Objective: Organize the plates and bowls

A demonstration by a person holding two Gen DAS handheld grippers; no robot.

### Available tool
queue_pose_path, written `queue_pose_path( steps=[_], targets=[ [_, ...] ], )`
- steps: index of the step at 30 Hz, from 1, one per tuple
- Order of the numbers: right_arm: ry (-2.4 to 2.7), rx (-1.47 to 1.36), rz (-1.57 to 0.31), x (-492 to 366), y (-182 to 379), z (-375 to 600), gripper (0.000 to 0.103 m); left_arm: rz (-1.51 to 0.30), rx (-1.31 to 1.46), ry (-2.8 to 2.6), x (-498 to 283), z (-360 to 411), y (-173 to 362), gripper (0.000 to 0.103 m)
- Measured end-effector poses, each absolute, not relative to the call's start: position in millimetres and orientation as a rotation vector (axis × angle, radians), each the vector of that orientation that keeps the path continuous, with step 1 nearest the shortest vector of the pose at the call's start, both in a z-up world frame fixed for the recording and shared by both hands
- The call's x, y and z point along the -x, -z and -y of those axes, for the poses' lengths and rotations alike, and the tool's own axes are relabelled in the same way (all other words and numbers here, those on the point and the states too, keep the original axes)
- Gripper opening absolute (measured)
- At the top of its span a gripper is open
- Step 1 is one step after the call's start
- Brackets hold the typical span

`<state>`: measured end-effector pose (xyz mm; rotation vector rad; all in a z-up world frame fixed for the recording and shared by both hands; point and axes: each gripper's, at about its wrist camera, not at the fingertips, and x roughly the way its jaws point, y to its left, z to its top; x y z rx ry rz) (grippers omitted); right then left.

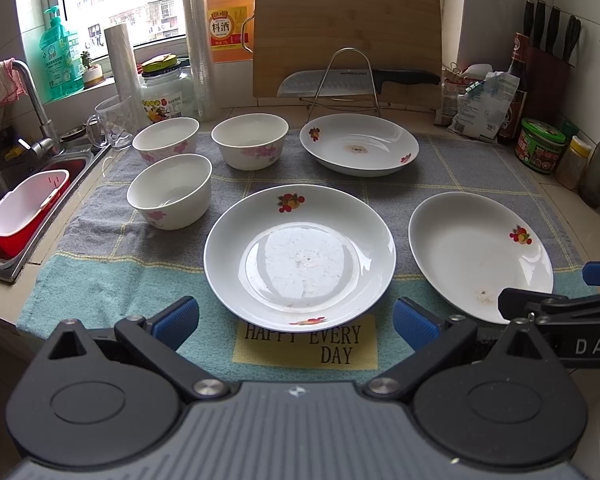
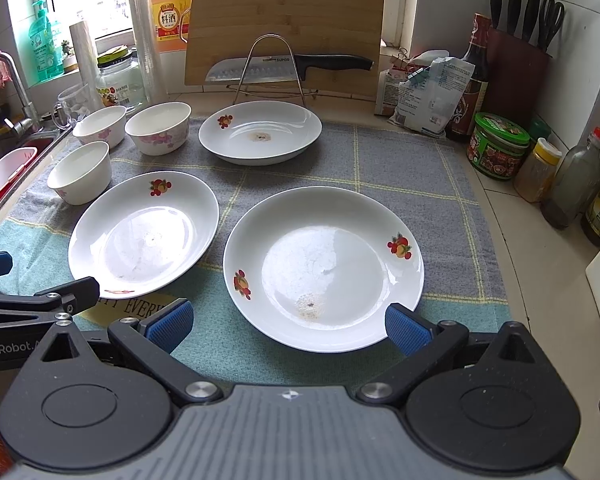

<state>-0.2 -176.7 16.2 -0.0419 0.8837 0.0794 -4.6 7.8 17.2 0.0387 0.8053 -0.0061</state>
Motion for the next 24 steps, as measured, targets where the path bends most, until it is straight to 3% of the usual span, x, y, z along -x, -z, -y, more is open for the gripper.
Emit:
queue_pose_path(
  steps=[24],
  targets=[
    [-0.081,0.041,-0.873,2,-15,183,0.103,-0.797,-0.041,0.013,6,2,-17,0.102]
  ],
)
